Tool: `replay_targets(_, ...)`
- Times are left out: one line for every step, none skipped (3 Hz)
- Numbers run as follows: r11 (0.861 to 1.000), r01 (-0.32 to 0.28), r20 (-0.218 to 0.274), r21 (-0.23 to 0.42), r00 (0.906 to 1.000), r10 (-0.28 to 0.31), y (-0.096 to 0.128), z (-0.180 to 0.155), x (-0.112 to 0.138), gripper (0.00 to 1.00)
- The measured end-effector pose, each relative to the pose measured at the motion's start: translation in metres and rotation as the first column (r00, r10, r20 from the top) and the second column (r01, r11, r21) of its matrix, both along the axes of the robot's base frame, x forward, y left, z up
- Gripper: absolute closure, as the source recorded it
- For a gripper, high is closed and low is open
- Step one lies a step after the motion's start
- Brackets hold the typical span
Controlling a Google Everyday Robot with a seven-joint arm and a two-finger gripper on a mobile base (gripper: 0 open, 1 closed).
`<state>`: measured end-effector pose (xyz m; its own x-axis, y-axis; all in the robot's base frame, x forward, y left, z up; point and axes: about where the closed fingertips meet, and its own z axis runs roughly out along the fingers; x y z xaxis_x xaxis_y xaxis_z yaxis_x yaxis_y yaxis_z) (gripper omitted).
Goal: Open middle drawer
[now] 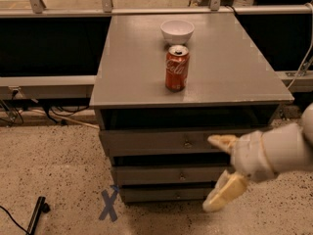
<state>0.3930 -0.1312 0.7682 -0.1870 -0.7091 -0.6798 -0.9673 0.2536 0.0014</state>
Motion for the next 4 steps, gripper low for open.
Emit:
replay_targets(0.991, 0.017, -0.017, 0.134, 0.9997, -0.015, 0.019, -0.045, -0.016, 0.00)
replay_targets(0.997, 0.060, 0.128, 0.051, 0.9896, -0.066, -0.008, -0.055, -0.007, 0.00)
replay_targets(0.989, 0.125, 0.240, 0.084, 0.9603, -0.142, -0.019, -0.092, -0.017, 0.00)
replay_targets(0.958, 0.217, 0.339, 0.187, 0.9009, -0.271, -0.058, -0.116, -0.017, 0.00)
